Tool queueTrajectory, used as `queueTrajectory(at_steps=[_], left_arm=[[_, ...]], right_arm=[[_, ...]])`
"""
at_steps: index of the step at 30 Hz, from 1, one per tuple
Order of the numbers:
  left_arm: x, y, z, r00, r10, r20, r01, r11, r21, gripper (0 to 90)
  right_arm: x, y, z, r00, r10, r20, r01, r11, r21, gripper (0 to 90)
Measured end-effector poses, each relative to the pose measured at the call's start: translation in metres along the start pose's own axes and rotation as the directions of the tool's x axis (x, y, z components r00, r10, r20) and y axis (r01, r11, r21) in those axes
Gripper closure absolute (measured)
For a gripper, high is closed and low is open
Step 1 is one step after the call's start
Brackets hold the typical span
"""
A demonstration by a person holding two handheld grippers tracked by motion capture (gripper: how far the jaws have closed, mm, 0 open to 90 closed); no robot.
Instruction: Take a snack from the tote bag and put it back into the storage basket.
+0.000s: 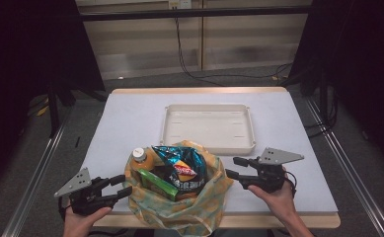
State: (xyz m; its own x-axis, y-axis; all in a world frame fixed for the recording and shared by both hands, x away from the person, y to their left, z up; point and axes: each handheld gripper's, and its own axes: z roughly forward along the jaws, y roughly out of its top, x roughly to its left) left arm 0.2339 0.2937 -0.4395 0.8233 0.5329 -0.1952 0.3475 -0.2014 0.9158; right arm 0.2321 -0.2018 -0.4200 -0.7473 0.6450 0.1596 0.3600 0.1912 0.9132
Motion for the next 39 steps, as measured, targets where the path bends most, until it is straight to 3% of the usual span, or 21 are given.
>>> queueTrajectory(at_steps=[4, 5, 6, 8, 10, 16, 19, 26, 29, 30, 35, 38, 39], left_arm=[[0.003, -0.001, -0.002, 0.9994, -0.014, -0.033, 0.014, 0.9998, -0.012, 41.1], [0.003, -0.001, -0.002, 0.9976, -0.023, -0.065, 0.022, 0.9997, -0.008, 39.9], [0.005, -0.001, -0.002, 0.9983, -0.029, -0.050, 0.028, 0.9994, -0.018, 38.7], [0.005, -0.001, -0.003, 0.9968, -0.021, -0.078, 0.021, 0.9998, -0.007, 38.7], [0.005, -0.001, -0.001, 0.9965, -0.031, -0.078, 0.030, 0.9995, -0.009, 38.2], [0.006, -0.001, 0.000, 0.9973, -0.024, -0.070, 0.023, 0.9997, -0.010, 37.1], [0.006, -0.001, -0.002, 0.9966, -0.023, -0.078, 0.023, 0.9997, -0.006, 37.0], [0.006, -0.001, 0.000, 0.9974, -0.021, -0.070, 0.020, 0.9998, -0.006, 37.0], [0.006, -0.001, -0.001, 0.9972, -0.021, -0.071, 0.021, 0.9998, -0.006, 37.0], [0.005, -0.001, -0.001, 0.9956, -0.015, -0.093, 0.015, 0.9999, 0.003, 37.0], [0.005, -0.001, -0.001, 0.9963, -0.015, -0.084, 0.016, 0.9999, 0.003, 36.9], [0.005, -0.001, -0.001, 0.9965, -0.013, -0.083, 0.013, 0.9999, 0.007, 37.0], [0.006, -0.001, -0.002, 0.9961, -0.009, -0.088, 0.010, 0.9999, 0.010, 37.0]], right_arm=[[0.005, 0.009, -0.006, 0.9993, -0.021, -0.032, 0.020, 0.999, -0.037, 38.0], [0.007, 0.012, -0.006, 0.9986, -0.024, -0.048, 0.022, 0.999, -0.044, 36.3], [0.011, 0.016, -0.006, 0.9968, -0.037, -0.071, 0.033, 0.998, -0.054, 34.0], [0.018, 0.021, -0.004, 0.9943, -0.055, -0.092, 0.049, 0.997, -0.062, 28.1], [0.025, 0.028, -0.001, 0.9885, -0.071, -0.134, 0.061, 0.996, -0.071, 23.7], [0.036, 0.049, 0.026, 0.9717, -0.115, -0.206, 0.106, 0.993, -0.057, 16.0], [0.038, 0.053, 0.044, 0.9644, -0.120, -0.235, 0.118, 0.993, -0.025, 11.6], [0.037, 0.046, 0.071, 0.9641, -0.092, -0.249, 0.099, 0.995, 0.018, 3.5], [0.035, 0.043, 0.078, 0.9644, -0.083, -0.251, 0.094, 0.995, 0.032, 2.5], [0.034, 0.042, 0.080, 0.9641, -0.082, -0.253, 0.094, 0.995, 0.037, 2.5], [0.033, 0.041, 0.087, 0.9641, -0.079, -0.254, 0.091, 0.995, 0.036, 2.3], [0.032, 0.040, 0.091, 0.9620, -0.081, -0.261, 0.096, 0.995, 0.042, 1.8], [0.033, 0.039, 0.095, 0.9570, -0.080, -0.279, 0.095, 0.995, 0.041, 2.0]])
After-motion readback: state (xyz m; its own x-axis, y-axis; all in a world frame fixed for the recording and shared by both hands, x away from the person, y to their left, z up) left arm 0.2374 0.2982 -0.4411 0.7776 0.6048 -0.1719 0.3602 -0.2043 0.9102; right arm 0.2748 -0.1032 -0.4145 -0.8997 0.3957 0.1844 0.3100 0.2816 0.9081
